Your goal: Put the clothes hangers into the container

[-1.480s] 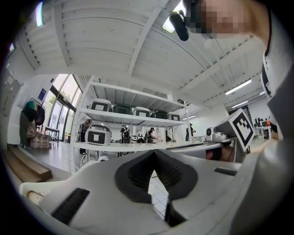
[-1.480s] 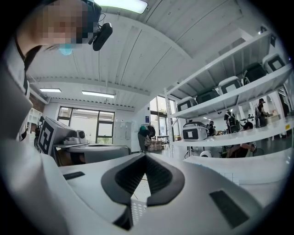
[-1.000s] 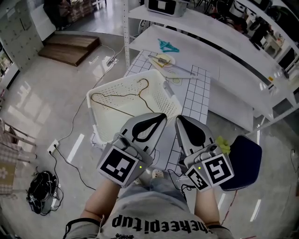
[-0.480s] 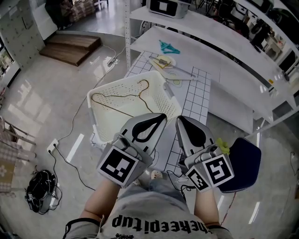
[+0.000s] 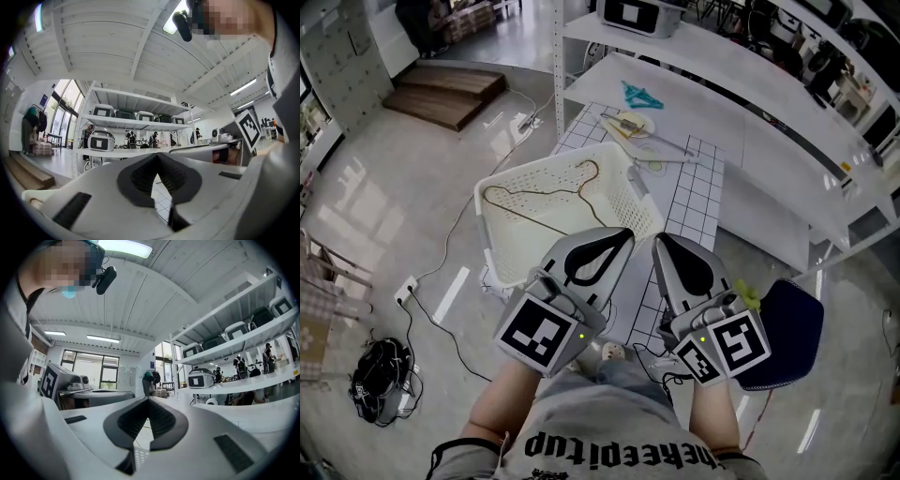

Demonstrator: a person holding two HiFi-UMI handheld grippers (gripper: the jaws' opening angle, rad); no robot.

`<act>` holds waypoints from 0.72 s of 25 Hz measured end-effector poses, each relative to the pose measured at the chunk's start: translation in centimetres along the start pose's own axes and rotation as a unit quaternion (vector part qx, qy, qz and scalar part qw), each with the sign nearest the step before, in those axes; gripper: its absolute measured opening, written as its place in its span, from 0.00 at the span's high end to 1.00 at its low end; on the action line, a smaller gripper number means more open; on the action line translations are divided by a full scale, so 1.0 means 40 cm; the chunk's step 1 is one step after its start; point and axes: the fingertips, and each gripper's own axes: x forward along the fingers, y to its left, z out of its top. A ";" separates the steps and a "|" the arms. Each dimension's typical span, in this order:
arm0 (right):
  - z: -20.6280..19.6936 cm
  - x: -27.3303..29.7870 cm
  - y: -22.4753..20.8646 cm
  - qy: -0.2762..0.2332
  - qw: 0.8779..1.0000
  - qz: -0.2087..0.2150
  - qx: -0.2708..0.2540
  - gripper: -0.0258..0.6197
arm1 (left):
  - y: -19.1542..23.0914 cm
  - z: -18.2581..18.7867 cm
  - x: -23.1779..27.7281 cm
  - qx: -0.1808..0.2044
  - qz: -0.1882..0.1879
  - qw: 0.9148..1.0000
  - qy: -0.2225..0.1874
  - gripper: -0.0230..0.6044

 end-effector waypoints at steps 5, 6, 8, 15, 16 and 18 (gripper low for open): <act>0.005 -0.008 -0.007 -0.004 1.000 0.004 0.002 0.94 | -0.008 0.002 0.007 0.001 0.002 1.000 0.001 0.94; 0.005 -0.008 -0.009 -0.005 1.000 0.005 0.002 0.94 | -0.009 0.001 0.009 0.002 0.003 1.000 0.001 0.94; 0.003 -0.008 -0.014 -0.005 1.000 0.006 0.003 0.94 | -0.009 -0.001 0.014 0.003 0.003 1.000 0.000 0.94; 0.006 -0.004 -0.024 -0.008 1.000 0.011 0.004 0.94 | -0.006 -0.002 0.026 0.003 0.006 1.000 0.001 0.94; 0.008 -0.004 -0.025 -0.008 1.000 0.011 0.004 0.94 | -0.006 -0.001 0.027 0.003 0.006 1.000 0.000 0.94; 0.010 -0.002 -0.027 -0.009 1.000 0.012 0.005 0.94 | -0.005 0.001 0.030 0.003 0.006 1.000 0.000 0.94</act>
